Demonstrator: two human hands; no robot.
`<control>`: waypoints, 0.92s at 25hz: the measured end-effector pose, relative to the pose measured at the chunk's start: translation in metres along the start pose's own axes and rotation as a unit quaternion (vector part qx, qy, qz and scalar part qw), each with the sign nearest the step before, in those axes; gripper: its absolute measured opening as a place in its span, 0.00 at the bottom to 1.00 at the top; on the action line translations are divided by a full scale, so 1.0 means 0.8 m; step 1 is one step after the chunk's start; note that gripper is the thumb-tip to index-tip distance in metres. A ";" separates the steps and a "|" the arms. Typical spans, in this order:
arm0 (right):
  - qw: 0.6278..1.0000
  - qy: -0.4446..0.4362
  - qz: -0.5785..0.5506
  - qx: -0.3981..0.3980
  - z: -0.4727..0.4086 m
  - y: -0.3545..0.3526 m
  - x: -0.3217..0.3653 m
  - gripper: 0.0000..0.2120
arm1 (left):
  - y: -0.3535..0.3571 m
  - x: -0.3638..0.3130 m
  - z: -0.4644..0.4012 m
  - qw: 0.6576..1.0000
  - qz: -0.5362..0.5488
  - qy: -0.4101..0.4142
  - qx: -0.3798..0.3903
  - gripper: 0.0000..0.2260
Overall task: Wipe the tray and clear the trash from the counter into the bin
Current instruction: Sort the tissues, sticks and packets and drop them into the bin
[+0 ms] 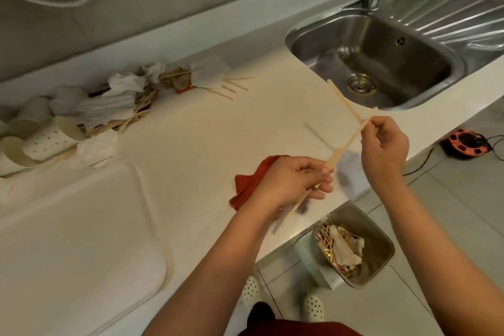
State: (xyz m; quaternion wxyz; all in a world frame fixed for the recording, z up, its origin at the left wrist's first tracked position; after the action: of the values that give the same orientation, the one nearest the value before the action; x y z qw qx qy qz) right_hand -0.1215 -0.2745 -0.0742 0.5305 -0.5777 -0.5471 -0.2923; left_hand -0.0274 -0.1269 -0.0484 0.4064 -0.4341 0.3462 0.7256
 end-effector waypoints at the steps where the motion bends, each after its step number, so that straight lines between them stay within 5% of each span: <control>1: 1.000 -0.016 -0.005 -0.013 0.004 -0.022 -0.012 0.06 | 0.022 0.009 0.001 1.000 -0.004 -0.008 0.017 0.05; 11: 0.976 0.104 -0.084 -0.174 0.060 -0.177 -0.152 0.10 | 0.170 0.151 -0.023 0.982 -0.081 -0.140 0.095 0.09; 15: 0.957 0.264 -0.051 -0.110 0.138 -0.207 -0.253 0.11 | 0.174 0.221 -0.026 0.957 -0.084 -0.274 0.043 0.07; 18: 0.914 0.394 0.086 0.032 0.201 -0.212 -0.308 0.11 | 0.160 0.267 -0.026 0.922 -0.065 -0.378 -0.046 0.07; 21: 0.849 0.472 0.199 0.130 0.228 -0.204 -0.328 0.10 | 0.151 0.295 -0.033 0.903 -0.096 -0.410 -0.083 0.09; 23: 0.841 0.474 0.220 0.140 0.221 -0.193 -0.323 0.12 | 0.150 0.300 -0.045 0.902 -0.110 -0.410 -0.082 0.13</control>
State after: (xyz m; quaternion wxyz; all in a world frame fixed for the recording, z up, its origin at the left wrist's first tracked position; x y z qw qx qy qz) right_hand -0.3695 -0.2179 -0.3134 0.8510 -0.3933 -0.1221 -0.3260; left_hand -0.1922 -0.1397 -0.2629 0.5527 -0.1655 0.0384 0.8159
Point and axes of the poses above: each hand's wrist, its own z-axis away from the middle knuckle, its own y-axis out of the palm, x = y × z, the point moved 2 cm from there along -z, towards the middle knuckle, and after that the axes turned 2 degrees about y, right-handed, at the moved point
